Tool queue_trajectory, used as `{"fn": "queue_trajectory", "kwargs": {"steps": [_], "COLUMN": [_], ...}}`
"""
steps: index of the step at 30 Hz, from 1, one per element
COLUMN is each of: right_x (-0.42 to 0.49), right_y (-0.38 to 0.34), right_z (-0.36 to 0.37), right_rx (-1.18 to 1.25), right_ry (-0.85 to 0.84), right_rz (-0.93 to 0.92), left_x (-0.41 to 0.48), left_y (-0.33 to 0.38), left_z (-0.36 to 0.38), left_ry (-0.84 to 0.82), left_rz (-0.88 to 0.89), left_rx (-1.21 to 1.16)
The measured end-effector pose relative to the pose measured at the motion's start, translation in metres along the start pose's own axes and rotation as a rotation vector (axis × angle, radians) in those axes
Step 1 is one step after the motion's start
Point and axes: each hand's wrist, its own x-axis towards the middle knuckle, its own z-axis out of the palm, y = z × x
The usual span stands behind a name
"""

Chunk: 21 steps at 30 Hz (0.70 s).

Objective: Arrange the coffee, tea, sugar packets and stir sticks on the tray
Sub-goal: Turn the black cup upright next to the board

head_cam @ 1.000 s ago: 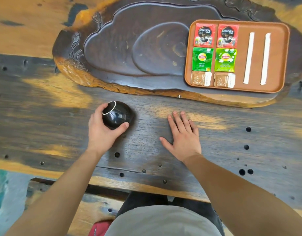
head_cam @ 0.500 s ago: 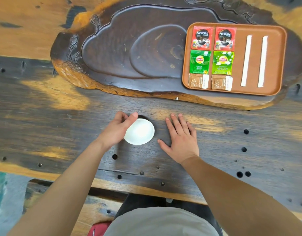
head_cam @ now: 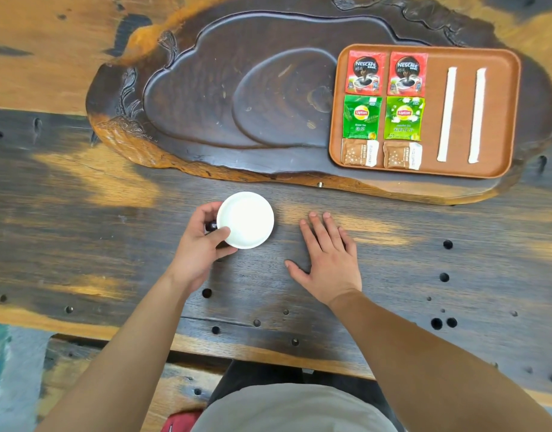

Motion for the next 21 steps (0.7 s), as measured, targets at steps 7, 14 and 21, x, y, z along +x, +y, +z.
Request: {"fn": "queue_trajectory", "kwargs": {"steps": [7, 14, 21], "right_x": [0.000, 0.001, 0.001], "right_y": [0.001, 0.002, 0.002], "right_z": [0.000, 0.001, 0.001], "right_rx": [0.025, 0.024, 0.040], "right_ry": [0.011, -0.008, -0.011], "right_rz": [0.005, 0.006, 0.005], "left_x": [-0.002, -0.004, 0.031], "left_y": [-0.002, 0.020, 0.075], "left_z": [0.003, 0.002, 0.025], "left_ry": [-0.003, -0.059, -0.148], "left_rz": [0.010, 0.098, 0.206], "left_rx": [-0.162, -0.113, -0.120]}}
